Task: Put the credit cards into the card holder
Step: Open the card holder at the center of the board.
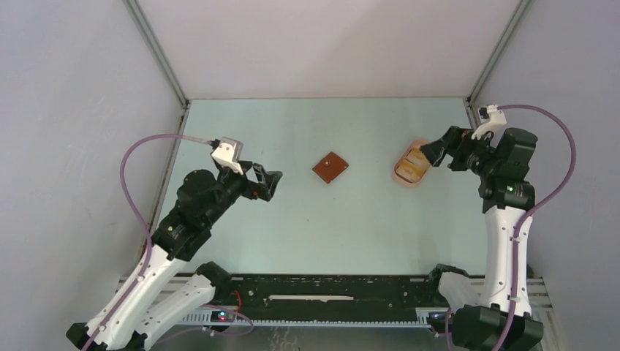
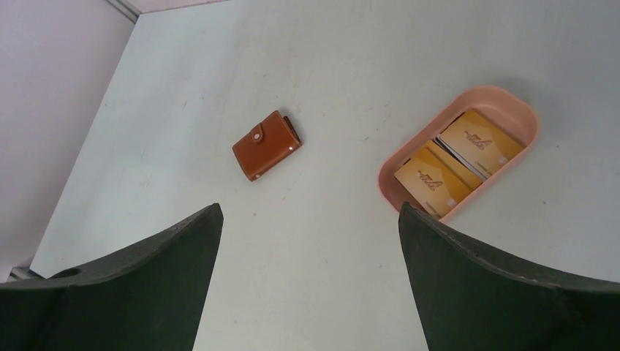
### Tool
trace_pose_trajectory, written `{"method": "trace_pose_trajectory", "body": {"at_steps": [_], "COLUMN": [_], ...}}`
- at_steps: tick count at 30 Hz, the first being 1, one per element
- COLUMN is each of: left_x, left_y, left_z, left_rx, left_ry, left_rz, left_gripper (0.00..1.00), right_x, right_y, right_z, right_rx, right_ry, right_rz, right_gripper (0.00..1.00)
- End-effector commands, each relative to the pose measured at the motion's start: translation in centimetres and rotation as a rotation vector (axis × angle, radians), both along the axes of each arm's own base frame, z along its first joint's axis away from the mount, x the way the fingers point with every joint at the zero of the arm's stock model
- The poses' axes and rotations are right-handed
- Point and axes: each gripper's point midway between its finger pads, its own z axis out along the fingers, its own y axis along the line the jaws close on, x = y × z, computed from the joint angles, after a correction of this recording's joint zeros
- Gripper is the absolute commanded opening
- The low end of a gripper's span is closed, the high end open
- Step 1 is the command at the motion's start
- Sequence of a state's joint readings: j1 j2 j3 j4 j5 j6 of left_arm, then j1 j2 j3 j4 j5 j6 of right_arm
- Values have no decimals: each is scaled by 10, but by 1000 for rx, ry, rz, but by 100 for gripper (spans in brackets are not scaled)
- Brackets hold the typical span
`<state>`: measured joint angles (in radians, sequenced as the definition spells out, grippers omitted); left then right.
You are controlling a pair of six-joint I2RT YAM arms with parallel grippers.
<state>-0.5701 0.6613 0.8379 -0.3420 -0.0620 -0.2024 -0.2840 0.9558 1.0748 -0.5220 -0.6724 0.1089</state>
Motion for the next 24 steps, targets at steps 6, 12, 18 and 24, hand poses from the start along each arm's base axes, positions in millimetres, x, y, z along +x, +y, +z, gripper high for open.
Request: {"method": "trace_pose_trajectory", "body": {"at_steps": [6,12,18,24], "left_x": [6,26,48,58], "left_y": [-24,-29,-25,-36], "left_z": [50,45,-7,-28], "left_rx": [-207,-124,-131,-193], "left_ry": [-56,-48,132,255], "left_rz": [-75,-75,-67,-115], "left_gripper": [100,100,100,99], "right_x": [4,-9,34,54], "right_y": [23,79,51,69], "right_z": [25,5,-23,-91], "right_rx": [-122,-451,-288,-289], "right_ry": [-171,-268,-88,119], "right_rz": [116,498,405,457], "right_gripper": [100,100,100,100]}}
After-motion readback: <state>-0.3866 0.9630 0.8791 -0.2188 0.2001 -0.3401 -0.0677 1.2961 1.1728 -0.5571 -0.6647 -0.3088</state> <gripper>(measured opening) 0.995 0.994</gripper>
